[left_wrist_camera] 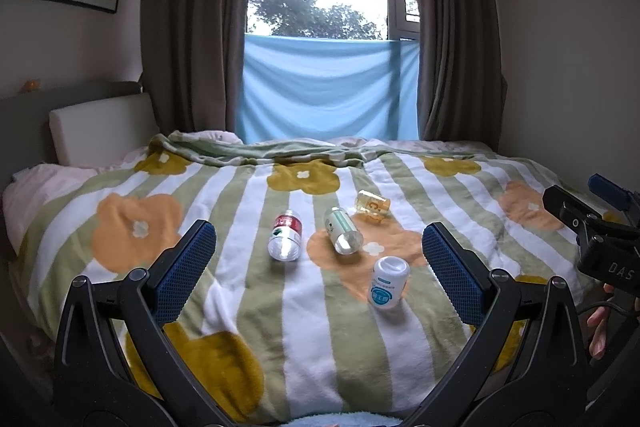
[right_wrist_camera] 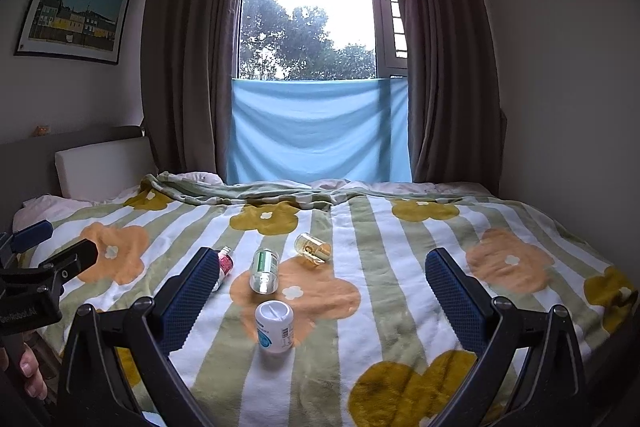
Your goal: Flip cup upside down
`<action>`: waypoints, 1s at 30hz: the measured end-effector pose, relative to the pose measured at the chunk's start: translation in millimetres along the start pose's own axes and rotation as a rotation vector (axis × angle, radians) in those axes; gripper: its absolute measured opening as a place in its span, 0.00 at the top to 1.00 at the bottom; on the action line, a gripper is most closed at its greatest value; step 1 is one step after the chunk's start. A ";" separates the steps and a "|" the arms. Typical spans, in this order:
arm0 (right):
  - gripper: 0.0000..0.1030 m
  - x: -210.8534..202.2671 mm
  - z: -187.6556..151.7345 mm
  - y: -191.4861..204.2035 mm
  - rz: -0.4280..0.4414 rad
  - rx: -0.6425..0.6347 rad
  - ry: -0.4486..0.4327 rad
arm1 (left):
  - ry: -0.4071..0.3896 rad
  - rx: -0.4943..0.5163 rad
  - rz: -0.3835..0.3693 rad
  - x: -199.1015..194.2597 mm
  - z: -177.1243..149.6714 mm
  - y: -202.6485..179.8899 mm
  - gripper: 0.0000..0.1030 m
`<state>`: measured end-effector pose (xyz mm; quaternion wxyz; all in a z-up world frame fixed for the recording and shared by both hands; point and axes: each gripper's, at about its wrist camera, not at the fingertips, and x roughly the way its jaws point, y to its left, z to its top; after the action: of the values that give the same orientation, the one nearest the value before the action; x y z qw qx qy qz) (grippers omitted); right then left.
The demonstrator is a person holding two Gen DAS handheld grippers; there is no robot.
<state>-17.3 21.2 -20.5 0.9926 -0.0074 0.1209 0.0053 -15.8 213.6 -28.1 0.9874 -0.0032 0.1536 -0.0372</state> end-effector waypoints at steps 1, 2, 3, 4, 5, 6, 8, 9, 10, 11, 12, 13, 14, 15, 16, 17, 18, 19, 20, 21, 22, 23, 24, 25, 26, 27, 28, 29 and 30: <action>0.00 0.1 0.2 -0.2 -0.001 0.000 -0.001 | -0.001 0.000 0.001 0.1 0.0 -0.1 0.00; 0.00 0.4 0.2 -0.7 0.002 0.004 0.000 | -0.003 0.002 0.003 -0.4 0.2 -0.1 0.00; 0.00 1.2 -0.2 -0.7 0.004 0.004 0.000 | -0.003 0.004 0.004 -0.6 0.5 0.0 0.00; 0.00 0.2 0.2 -0.4 0.002 0.006 -0.001 | -0.003 0.004 0.005 -1.0 1.2 0.5 0.00; 0.00 0.4 0.3 0.0 0.000 0.005 -0.001 | -0.004 0.005 0.005 -1.1 1.3 0.7 0.00; 0.00 0.0 1.2 0.9 0.001 0.006 -0.001 | -0.004 0.004 0.004 -1.0 1.4 0.7 0.00; 0.00 -0.6 1.8 1.9 0.002 0.006 -0.002 | -0.004 0.004 0.004 -0.9 1.4 0.3 0.00; 0.00 -0.7 2.0 2.3 0.002 0.005 -0.002 | -0.005 0.004 0.005 -1.0 1.1 0.3 0.00; 0.00 -1.0 2.7 3.7 0.001 0.004 -0.002 | -0.006 0.006 0.005 -1.2 1.4 0.3 0.00; 0.00 -1.0 2.6 3.1 0.001 0.005 -0.002 | -0.007 0.008 0.005 -1.8 1.7 0.3 0.00; 0.00 -0.5 2.2 2.0 0.002 0.006 -0.003 | -0.007 0.009 0.005 -2.0 1.7 0.3 0.00; 0.00 -0.6 2.5 2.5 0.002 0.006 -0.002 | -0.008 0.012 0.007 -2.4 2.2 0.5 0.00; 0.00 -0.4 2.0 2.2 0.001 0.006 -0.001 | -0.009 0.014 0.008 -2.7 2.6 0.1 0.00; 0.00 -1.0 2.4 3.2 0.001 0.005 -0.002 | -0.010 0.015 0.009 -3.3 2.9 -0.6 0.00; 0.00 -1.5 2.4 3.3 0.000 0.006 -0.004 | -0.011 0.016 0.009 -4.3 2.7 -1.8 0.00; 0.00 -1.0 2.4 3.1 0.001 0.007 -0.003 | -0.013 0.015 0.009 -4.1 3.1 -1.3 0.00; 0.00 -0.8 2.5 3.3 0.003 0.006 -0.002 | -0.012 0.014 0.009 -3.9 3.0 -1.6 0.00; 0.00 -0.8 3.0 3.5 0.002 0.005 -0.001 | -0.010 0.015 0.009 -4.3 2.4 -1.9 0.00; 0.00 -1.2 3.8 4.6 0.001 0.005 -0.003 | -0.011 0.015 0.008 -4.2 2.7 -1.8 0.00; 0.00 -1.3 4.0 4.6 0.002 0.007 -0.003 | -0.012 0.017 0.009 -4.4 2.5 -1.9 0.00; 0.00 -0.9 4.3 4.6 0.004 0.009 -0.003 | -0.012 0.017 0.010 -4.3 2.4 -2.0 0.00; 0.00 -1.1 3.9 4.4 0.004 0.009 -0.003 | -0.012 0.019 0.010 -4.0 2.9 -1.9 0.00; 0.00 -1.4 4.0 5.0 0.002 0.009 -0.005 | -0.011 0.017 0.009 -4.1 2.5 -1.8 0.00; 0.00 -1.0 5.6 6.7 0.002 0.008 -0.005 | -0.011 0.015 0.009 -4.2 2.4 -1.7 0.00; 0.00 -0.7 7.0 8.0 0.003 0.008 -0.003 | -0.011 0.015 0.008 -4.2 2.5 -1.8 0.00; 0.00 -1.1 6.7 8.1 0.003 0.008 -0.003 | -0.012 0.016 0.009 -4.4 2.0 -2.1 0.00; 0.00 -1.8 6.6 8.2 0.004 0.009 -0.004 | -0.013 0.017 0.011 -4.3 2.1 -2.1 0.00; 0.00 -1.3 6.0 6.3 0.005 0.009 -0.004 | -0.013 0.017 0.012 -4.2 2.1 -2.0 0.00; 0.00 -1.8 6.8 8.3 0.007 0.008 -0.004 | -0.013 0.017 0.012 -4.4 2.3 -2.2 0.00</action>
<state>-17.5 29.5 -13.6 0.9928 -0.0028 0.1192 0.0081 -19.5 211.8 -24.5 0.9886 0.0057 0.1468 -0.0326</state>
